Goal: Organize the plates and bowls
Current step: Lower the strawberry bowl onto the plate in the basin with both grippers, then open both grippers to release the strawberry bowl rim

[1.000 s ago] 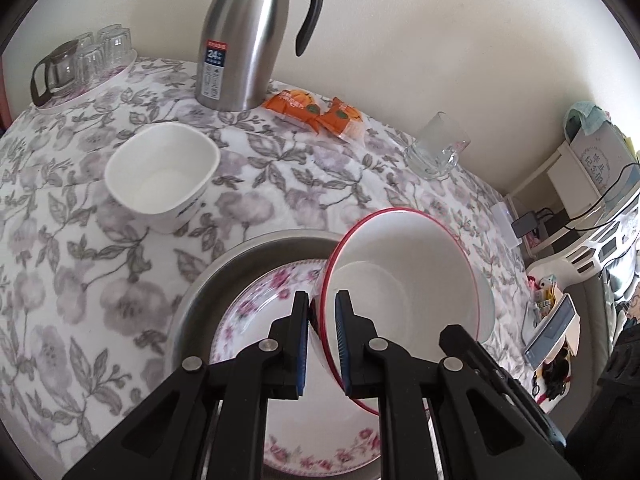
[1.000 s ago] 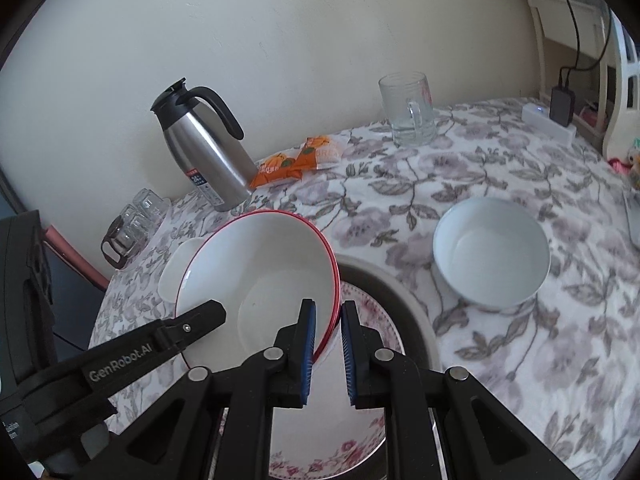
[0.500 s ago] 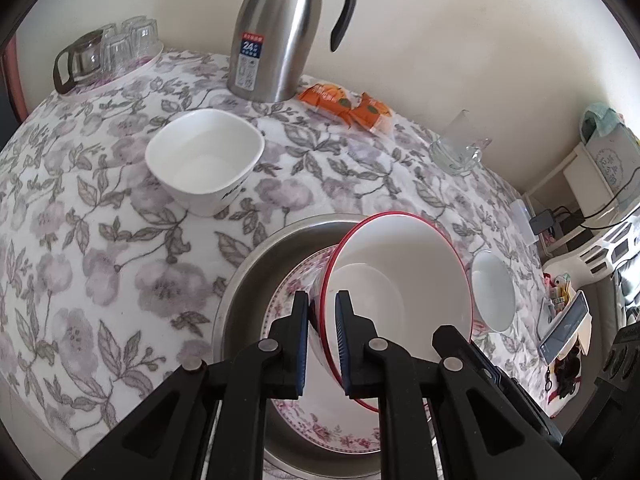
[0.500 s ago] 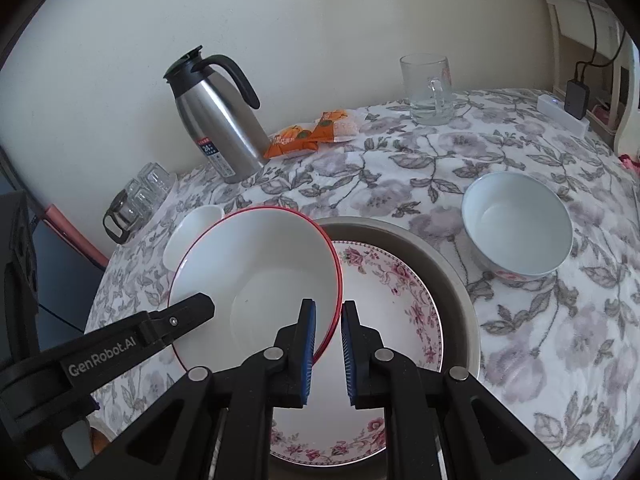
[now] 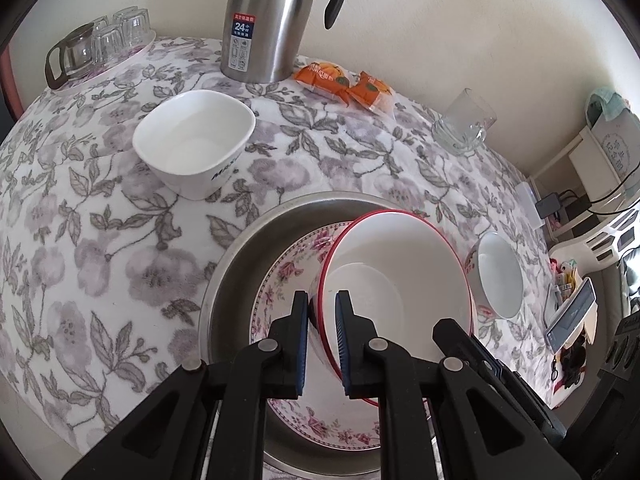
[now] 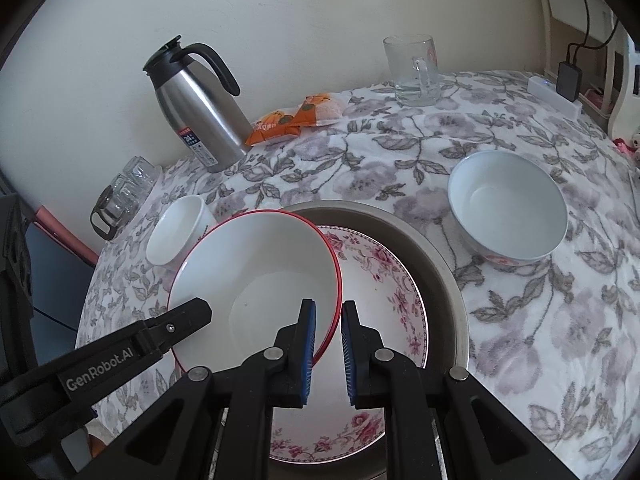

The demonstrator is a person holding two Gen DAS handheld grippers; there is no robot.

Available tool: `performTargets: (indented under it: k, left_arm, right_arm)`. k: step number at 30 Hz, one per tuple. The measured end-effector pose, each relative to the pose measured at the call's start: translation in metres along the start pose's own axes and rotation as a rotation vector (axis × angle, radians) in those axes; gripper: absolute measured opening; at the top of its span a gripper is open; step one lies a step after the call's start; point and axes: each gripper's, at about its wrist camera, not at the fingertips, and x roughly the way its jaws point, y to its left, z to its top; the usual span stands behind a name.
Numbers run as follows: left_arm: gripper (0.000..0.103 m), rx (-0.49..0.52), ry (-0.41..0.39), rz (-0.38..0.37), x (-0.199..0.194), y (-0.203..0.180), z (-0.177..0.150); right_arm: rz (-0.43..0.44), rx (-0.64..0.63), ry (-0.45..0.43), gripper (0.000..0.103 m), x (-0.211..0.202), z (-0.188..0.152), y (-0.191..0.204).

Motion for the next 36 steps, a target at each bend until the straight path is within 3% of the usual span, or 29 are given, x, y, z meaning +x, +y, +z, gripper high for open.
performTargets:
  k: [15,36]
  left_arm:
    - [0.013,-0.013,0.044,0.007,0.014,0.002,-0.001]
    - [0.013,-0.032,0.024,-0.014,0.009,0.002,0.002]
  right_arm:
    - [-0.005,0.001,0.006,0.017,0.003,-0.001,0.000]
    - [-0.002,0.023,0.018,0.017,0.003,0.001,-0.007]
